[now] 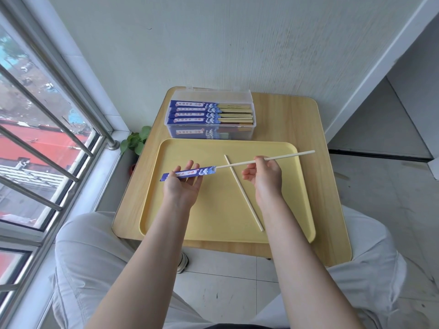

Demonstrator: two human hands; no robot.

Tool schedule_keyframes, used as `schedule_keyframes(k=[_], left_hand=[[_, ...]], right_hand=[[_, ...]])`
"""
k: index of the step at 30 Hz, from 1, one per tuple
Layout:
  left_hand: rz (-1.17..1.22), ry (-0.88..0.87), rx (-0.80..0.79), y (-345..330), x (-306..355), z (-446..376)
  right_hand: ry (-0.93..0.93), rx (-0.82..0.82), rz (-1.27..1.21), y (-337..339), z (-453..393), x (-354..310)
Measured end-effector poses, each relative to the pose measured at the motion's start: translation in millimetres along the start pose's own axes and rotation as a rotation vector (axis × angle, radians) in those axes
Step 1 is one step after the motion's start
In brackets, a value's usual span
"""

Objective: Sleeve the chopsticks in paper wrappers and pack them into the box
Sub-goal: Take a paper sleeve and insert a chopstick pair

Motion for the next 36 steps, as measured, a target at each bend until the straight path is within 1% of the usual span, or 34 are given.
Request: schedule_keyframes(k=[7, 9, 12, 14, 15, 17, 18, 19, 20, 21, 22, 23, 24, 25, 26, 27, 28, 30, 32, 36], left_hand=[[0.006, 0.003, -0.021, -1, -3, -1], [0.011, 0.026, -0.055, -6, -9, 2], [-0.012, 0.078, -0.159, -17, -22, 9], [-0.078, 0.111, -0.195, -19, -30, 12], [-0.121, 0.113, -0.189, -17, -30, 10], [-0.228, 0.064, -0.108, -6, -24, 5], [-0.318, -0.003, -0.045, 0, -16, 1], [-0.468, -0.098, 0.015, 6, -6, -2], [-0.676, -0.227, 0.062, 6, 7, 1], [-0.895, -0.376, 0.061, -2, 19, 6], [-1.073, -0.508, -0.008, -17, 24, 16], [-1.212, -0.568, -0.13, -33, 19, 22], [-1.328, -0.547, -0.271, -47, 9, 27], [-1.45, -0.488, -0.4, -56, -4, 30], [-1.569, -0.439, -0.5, -62, -16, 34], [-1.658, -0.429, -0.559, -65, -23, 35], [-1.698, -0.442, -0.574, -66, -25, 36], [-1.664, -0.449, -0.558, -64, -22, 37], [-1.642, -0.419, -0.547, -59, -21, 35], [-1.652, -0.352, -0.542, -55, -21, 35]], right_hand=[[0.011, -0.037, -0.002, -4, 2, 0], [-0.005, -0.097, -0.009, -13, 4, 4], [-0.058, -0.197, -0.025, -28, 10, 14], [-0.075, -0.21, -0.071, -31, 12, 16], [-0.072, -0.199, -0.084, -29, 11, 15], [-0.053, -0.167, -0.064, -21, 8, 10], [-0.041, -0.153, -0.039, -16, 5, 8], [-0.032, -0.142, -0.012, -12, 3, 7], [-0.028, -0.137, 0.016, -9, 1, 6], [-0.028, -0.138, 0.049, -7, 0, 6], [-0.034, -0.149, 0.087, -7, -1, 6], [-0.045, -0.169, 0.126, -9, 0, 7], [-0.057, -0.195, 0.157, -12, 1, 9], [-0.068, -0.219, 0.179, -16, 2, 10], [-0.074, -0.24, 0.192, -19, 4, 11], [-0.079, -0.26, 0.2, -22, 6, 11], [-0.086, -0.282, 0.2, -24, 7, 12], [-0.109, -0.327, 0.183, -25, 9, 13], [-0.124, -0.353, 0.172, -21, 10, 14], [-0.11, -0.319, 0.246, -10, 7, 13]])
Point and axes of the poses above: each hand's wrist, its own z-axis away from the middle knuckle, its own y-axis out of the back of the hand, x = y × z, the point moved 9 cm from there along -z, towards the middle knuckle, and after that the axes turned 2 degrees about -x, right-handed, at the moved point
